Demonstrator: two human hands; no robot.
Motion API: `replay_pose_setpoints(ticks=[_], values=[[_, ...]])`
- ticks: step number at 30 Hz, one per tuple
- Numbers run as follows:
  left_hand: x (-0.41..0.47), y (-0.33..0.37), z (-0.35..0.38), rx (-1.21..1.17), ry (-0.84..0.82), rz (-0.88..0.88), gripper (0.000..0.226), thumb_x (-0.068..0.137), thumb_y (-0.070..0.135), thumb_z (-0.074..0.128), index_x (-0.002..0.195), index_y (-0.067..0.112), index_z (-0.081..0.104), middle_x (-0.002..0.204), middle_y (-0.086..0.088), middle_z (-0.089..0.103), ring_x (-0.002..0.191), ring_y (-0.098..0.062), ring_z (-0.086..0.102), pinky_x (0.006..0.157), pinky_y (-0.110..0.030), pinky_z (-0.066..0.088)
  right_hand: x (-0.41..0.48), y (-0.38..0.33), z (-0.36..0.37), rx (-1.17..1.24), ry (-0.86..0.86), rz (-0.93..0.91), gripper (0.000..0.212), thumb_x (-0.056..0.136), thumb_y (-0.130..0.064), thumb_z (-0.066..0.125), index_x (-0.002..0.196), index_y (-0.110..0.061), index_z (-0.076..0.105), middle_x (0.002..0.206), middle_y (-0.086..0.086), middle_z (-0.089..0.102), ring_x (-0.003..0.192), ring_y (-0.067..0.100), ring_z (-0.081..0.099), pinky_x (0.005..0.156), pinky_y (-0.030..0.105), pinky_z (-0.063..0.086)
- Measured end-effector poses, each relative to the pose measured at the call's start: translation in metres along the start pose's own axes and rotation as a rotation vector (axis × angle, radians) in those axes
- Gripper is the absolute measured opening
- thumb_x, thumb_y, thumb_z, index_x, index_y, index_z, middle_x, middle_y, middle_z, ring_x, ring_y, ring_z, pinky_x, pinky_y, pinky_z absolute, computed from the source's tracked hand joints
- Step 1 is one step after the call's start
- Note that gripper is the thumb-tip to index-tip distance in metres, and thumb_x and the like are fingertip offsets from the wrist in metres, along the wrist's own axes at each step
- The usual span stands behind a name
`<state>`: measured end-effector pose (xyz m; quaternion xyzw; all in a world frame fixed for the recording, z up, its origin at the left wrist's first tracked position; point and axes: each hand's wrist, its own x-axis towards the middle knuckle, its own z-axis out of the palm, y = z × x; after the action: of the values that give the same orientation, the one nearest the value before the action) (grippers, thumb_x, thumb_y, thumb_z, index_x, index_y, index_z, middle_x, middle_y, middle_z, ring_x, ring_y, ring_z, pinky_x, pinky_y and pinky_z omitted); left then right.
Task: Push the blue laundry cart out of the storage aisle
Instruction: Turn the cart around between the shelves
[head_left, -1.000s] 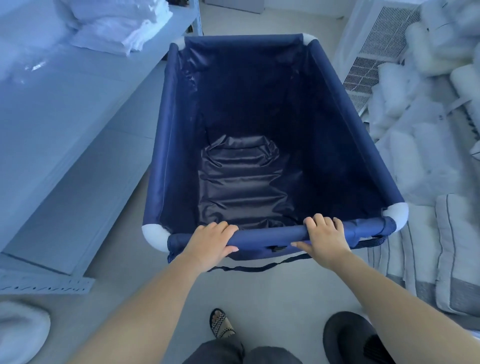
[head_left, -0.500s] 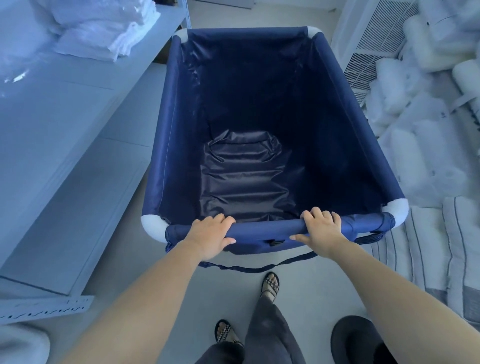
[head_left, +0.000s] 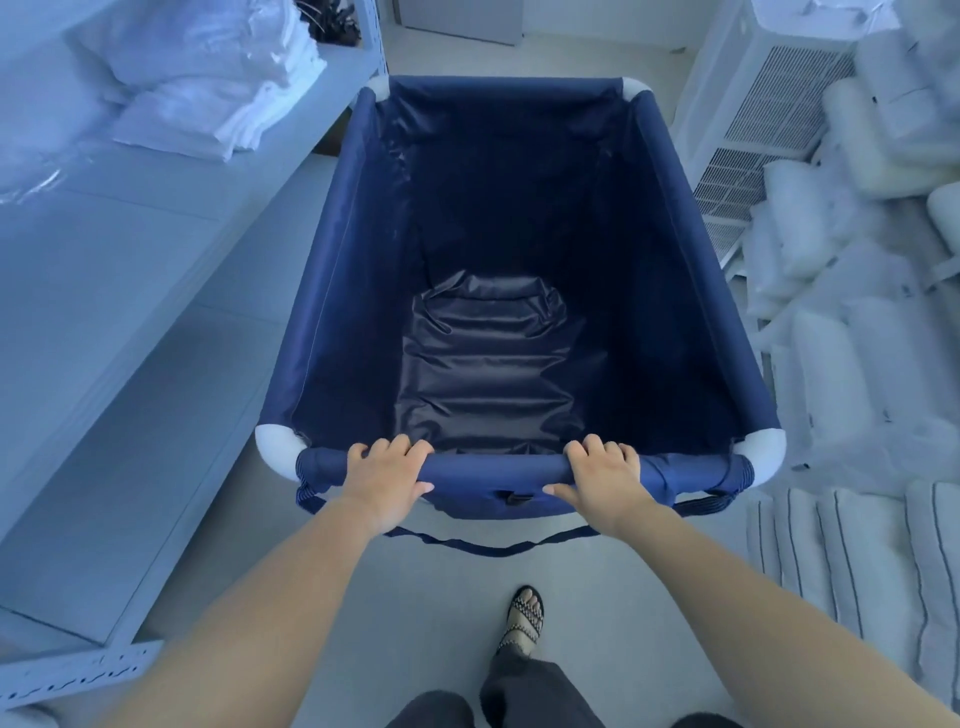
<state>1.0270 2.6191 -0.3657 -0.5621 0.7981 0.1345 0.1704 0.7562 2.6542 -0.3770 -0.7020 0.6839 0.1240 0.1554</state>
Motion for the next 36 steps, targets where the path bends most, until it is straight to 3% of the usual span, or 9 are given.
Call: replay_pose_setpoints(ticks=[4, 11, 24, 30, 36], values=[[0.027, 0.001, -0.013, -0.034, -0.020, -0.078, 0.036, 0.098, 0.035, 0.041, 0.132, 0.024, 0.033, 0.125, -0.001, 0.043, 0.117, -0.024, 0.039, 0.111, -0.052, 0.018, 0.028, 0.009, -0.011, -0.003, 0.003, -0.054, 0.051, 0.092, -0.058, 0.037, 0.123, -0.017, 0.041, 0.115, 0.004, 0.047, 0.104, 0.026, 0.047, 0.096, 0.037, 0.030], [0.069, -0.008, -0.029, -0.063, -0.010, -0.111, 0.035, 0.097, 0.032, 0.043, 0.131, 0.025, 0.034, 0.124, -0.001, 0.042, 0.118, -0.023, 0.039, 0.113, -0.052, 0.015, 0.071, 0.015, -0.027, -0.004, -0.023, -0.060, 0.051, 0.092, -0.056, 0.037, 0.123, -0.015, 0.039, 0.118, 0.006, 0.044, 0.105, 0.027, 0.045, 0.096, 0.040, 0.031], [0.171, -0.047, -0.073, -0.038, 0.053, 0.028, 0.036, 0.096, 0.037, 0.045, 0.129, 0.029, 0.035, 0.120, 0.004, 0.041, 0.110, -0.021, 0.041, 0.101, -0.045, 0.026, 0.171, 0.029, -0.061, 0.026, 0.061, -0.023, 0.050, 0.090, -0.058, 0.041, 0.120, -0.019, 0.042, 0.113, 0.001, 0.045, 0.100, 0.024, 0.045, 0.093, 0.038, 0.031], [0.241, -0.070, -0.100, 0.013, 0.165, 0.119, 0.043, 0.093, 0.044, 0.047, 0.132, 0.026, 0.038, 0.125, 0.006, 0.051, 0.112, -0.019, 0.049, 0.097, -0.034, 0.032, 0.233, 0.034, -0.092, 0.033, 0.074, 0.037, 0.051, 0.089, -0.060, 0.041, 0.120, -0.020, 0.043, 0.112, 0.000, 0.046, 0.100, 0.023, 0.046, 0.093, 0.036, 0.031], [0.299, -0.089, -0.129, 0.019, 0.120, 0.225, 0.044, 0.094, 0.044, 0.047, 0.132, 0.023, 0.038, 0.124, 0.002, 0.055, 0.111, -0.022, 0.052, 0.092, -0.034, 0.037, 0.280, 0.040, -0.116, 0.025, 0.058, 0.079, 0.050, 0.090, -0.058, 0.041, 0.123, -0.021, 0.041, 0.113, -0.001, 0.046, 0.102, 0.021, 0.046, 0.096, 0.034, 0.031]])
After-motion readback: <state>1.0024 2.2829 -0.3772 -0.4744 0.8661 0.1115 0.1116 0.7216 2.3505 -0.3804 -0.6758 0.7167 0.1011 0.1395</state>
